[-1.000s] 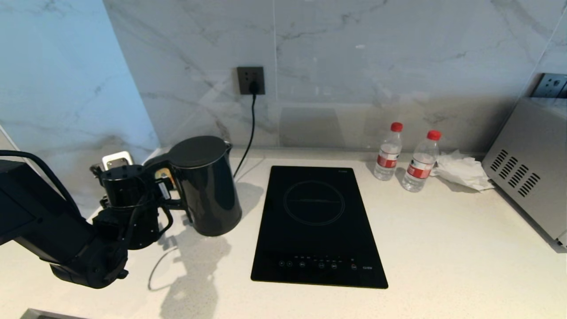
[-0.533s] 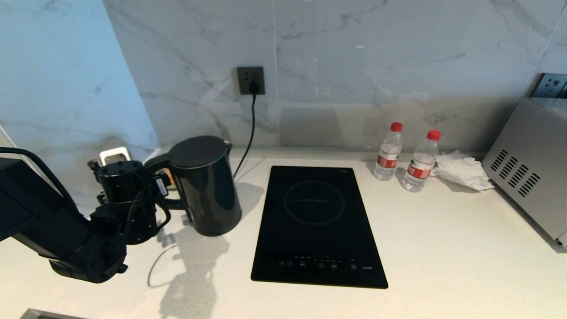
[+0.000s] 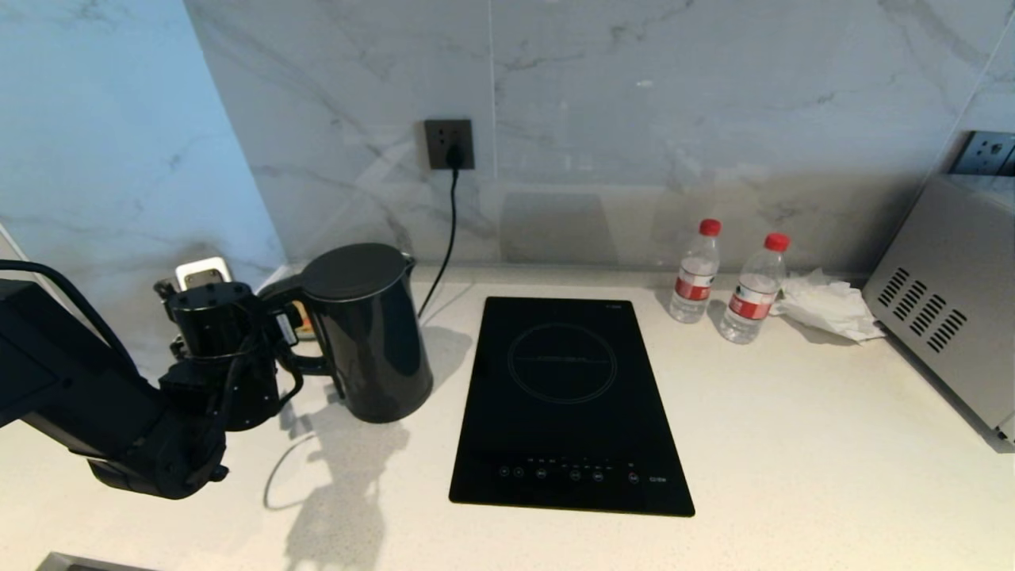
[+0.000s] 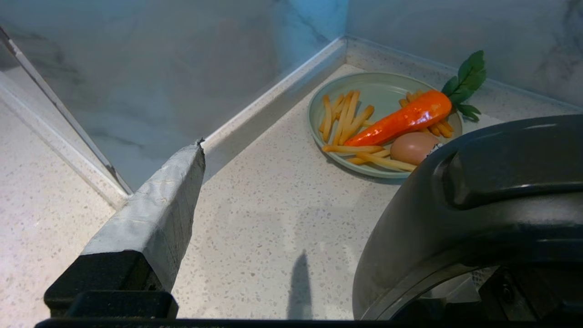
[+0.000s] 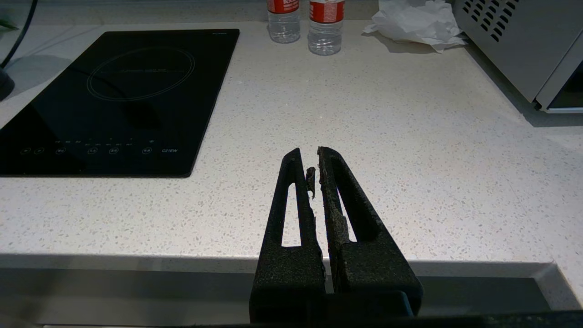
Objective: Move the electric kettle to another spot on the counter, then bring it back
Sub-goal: Pick up the kettle
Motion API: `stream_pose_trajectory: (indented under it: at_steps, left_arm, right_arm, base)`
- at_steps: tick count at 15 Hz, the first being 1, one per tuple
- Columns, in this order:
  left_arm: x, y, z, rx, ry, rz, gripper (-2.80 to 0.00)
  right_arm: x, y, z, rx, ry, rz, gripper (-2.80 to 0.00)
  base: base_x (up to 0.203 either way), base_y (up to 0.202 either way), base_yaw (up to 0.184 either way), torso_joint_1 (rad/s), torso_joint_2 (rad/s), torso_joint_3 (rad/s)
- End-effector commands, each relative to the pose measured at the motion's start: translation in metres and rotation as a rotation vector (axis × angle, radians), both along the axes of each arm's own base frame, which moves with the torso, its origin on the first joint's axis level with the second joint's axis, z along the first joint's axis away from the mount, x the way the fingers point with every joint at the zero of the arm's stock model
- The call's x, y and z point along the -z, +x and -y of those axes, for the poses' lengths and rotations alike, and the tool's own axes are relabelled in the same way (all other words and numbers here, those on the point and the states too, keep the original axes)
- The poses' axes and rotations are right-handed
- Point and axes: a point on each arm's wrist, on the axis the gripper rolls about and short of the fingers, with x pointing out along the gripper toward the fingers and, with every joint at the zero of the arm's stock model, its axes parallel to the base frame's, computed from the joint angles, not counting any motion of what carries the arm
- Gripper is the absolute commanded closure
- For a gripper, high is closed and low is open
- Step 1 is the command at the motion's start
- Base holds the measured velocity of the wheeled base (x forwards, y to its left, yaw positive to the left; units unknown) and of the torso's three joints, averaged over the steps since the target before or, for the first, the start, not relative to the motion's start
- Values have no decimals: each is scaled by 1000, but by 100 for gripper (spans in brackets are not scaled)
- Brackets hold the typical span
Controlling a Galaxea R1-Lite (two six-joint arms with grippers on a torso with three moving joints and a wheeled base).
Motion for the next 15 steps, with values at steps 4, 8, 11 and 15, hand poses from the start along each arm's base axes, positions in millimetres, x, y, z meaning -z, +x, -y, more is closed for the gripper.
stream_pose_trajectory:
  at_steps: [4,8,11,15]
  left_arm:
    - [-4,1,0,-4,2,17,-280]
    - [-5,4,-2,-11,5,19,0]
    - [-6,4,-2,-11,4,22,0]
    - [-5,4,-2,-11,3,22,0]
  right_arm:
    - [0,0,0,1,0,0,0]
    - [0,0,0,0,0,-1,0]
    - [0,0,0,0,0,1,0]
    - [0,0,0,0,0,1,0]
  base:
    - [0,0,0,0,0,0]
    - [0,0,0,0,0,0]
    - [0,0,0,0,0,0]
    - [0,0,0,0,0,0]
